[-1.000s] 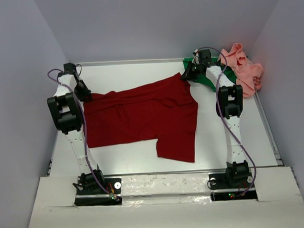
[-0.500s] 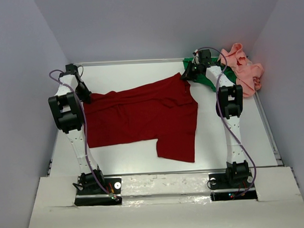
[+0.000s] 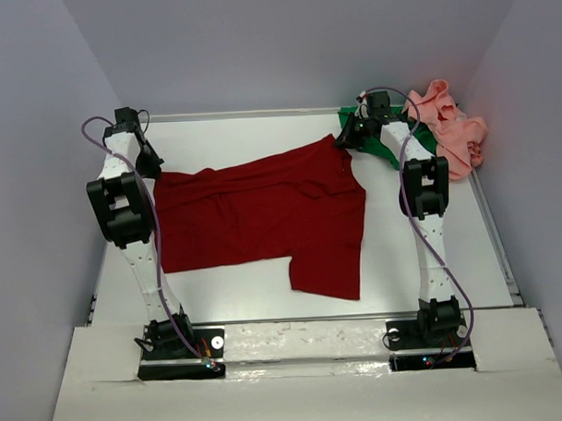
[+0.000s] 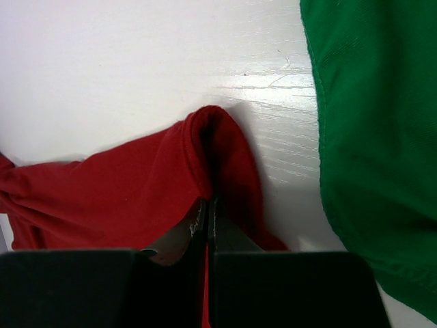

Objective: Fold and stack the t-shirts

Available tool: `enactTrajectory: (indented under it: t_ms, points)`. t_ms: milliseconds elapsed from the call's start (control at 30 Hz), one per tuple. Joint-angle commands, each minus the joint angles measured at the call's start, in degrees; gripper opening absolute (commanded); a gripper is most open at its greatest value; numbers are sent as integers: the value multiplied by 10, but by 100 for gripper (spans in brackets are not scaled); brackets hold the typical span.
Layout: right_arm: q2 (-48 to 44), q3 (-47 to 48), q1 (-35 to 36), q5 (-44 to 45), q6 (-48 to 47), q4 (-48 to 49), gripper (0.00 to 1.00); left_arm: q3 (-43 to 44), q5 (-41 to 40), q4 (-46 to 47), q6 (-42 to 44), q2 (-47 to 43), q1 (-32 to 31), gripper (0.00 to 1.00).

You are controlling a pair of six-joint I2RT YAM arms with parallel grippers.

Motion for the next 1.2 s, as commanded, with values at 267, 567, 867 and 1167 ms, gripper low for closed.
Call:
enactTrajectory:
  t_ms: [267, 567, 867, 1167]
  points:
    - [-34, -2, -2, -10, -1, 26, 0, -21, 47, 16, 24, -59, -4, 51]
    - [-35, -2, -2, -13, -1, 25, 0, -14, 91, 14, 16, -52, -7, 52]
    - [-36, -5, -2, -13, -2, 26, 0, 1, 85, -1, 11, -23, -17, 55]
    - [-35, -5, -2, -14, -4, 25, 0, 21, 63, -18, 11, 6, -32, 57]
